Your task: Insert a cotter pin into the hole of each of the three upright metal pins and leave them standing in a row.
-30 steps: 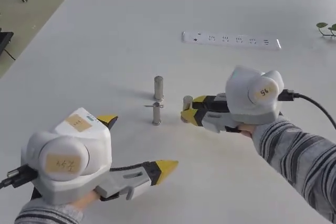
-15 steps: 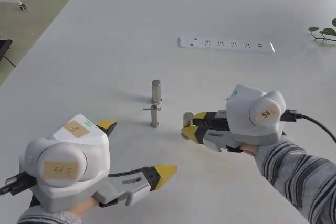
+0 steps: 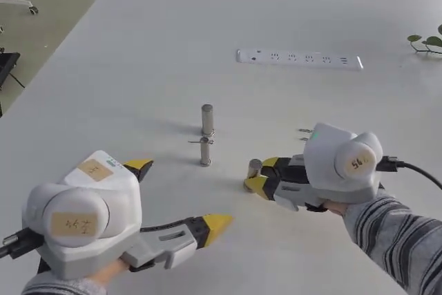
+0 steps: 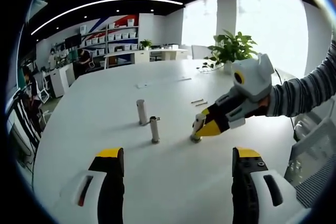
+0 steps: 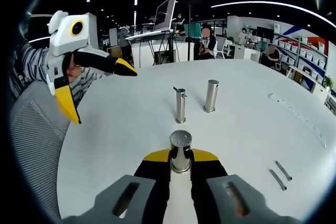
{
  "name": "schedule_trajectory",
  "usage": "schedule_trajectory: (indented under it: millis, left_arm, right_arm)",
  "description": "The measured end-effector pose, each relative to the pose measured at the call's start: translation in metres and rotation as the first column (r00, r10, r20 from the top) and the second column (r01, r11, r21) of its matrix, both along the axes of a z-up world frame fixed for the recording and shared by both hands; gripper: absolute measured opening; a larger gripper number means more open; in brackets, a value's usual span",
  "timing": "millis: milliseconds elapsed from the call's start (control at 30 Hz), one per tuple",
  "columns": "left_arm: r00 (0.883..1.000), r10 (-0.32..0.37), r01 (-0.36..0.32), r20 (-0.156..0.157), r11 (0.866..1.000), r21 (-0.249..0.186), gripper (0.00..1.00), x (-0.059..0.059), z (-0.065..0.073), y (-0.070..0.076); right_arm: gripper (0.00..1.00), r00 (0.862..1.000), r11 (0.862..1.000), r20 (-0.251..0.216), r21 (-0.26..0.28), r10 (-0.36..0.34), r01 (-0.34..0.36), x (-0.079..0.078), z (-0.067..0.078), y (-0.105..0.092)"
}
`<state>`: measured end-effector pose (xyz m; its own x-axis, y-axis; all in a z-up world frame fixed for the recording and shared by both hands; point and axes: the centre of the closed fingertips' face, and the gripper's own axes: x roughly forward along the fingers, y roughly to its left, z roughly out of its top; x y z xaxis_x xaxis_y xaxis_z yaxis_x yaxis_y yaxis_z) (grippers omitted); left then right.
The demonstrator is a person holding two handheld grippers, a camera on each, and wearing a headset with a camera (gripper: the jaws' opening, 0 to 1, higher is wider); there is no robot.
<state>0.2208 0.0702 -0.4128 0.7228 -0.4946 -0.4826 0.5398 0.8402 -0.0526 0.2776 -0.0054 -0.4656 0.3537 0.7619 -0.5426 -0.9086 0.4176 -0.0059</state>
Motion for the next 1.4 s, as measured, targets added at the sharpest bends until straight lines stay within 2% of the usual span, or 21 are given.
schedule_trajectory:
  millis: [200, 333, 567, 700, 1033, 1233, 1400]
  left_arm:
    - [1.0, -0.003, 0.003, -0.003, 1.0, 0.004, 0.84, -0.001, 0.0, -0.001]
    - [1.0, -0.008, 0.008, 0.001, 1.0, 0.008, 0.86, -0.003, 0.0, -0.003]
    - [1.0, -0.005, 0.005, 0.0, 1.0, 0.01, 0.87, -0.005, 0.002, -0.003]
    - [1.0, -0.002, 0.002, -0.001, 1.0, 0.001, 0.89, -0.005, 0.002, -0.003]
    - [1.0, -0.012, 0.012, 0.004, 1.0, 0.002, 0.97, -0.007, 0.004, -0.007]
    - [1.0, -0.027, 0.027, 0.006, 0.999, 0.018, 0.99, -0.007, 0.005, -0.009]
    - [1.0, -0.026, 0.026, -0.005, 1.0, -0.015, 0.99, -0.007, 0.005, -0.011]
  right_arm:
    - [0.09, 1.0, 1.0, -0.02, 0.01, -0.017, 0.018, 0.001, 0.0, 0.0]
    - [0.17, 0.999, 0.999, -0.022, 0.039, -0.025, 0.026, 0.003, 0.005, 0.0]
    - [0.19, 1.0, 1.0, -0.017, 0.023, -0.003, 0.004, 0.002, 0.016, -0.009]
    - [0.24, 0.999, 1.0, -0.052, 0.004, -0.008, 0.008, 0.001, 0.02, -0.025]
    - [0.27, 0.998, 0.994, -0.051, -0.106, -0.035, 0.03, 0.015, 0.024, -0.068]
    - [0.28, 0.997, 0.977, -0.075, -0.215, -0.016, 0.0, 0.026, 0.02, -0.087]
    - [0.26, 0.996, 0.959, -0.088, -0.284, -0.022, -0.003, 0.044, 0.016, -0.099]
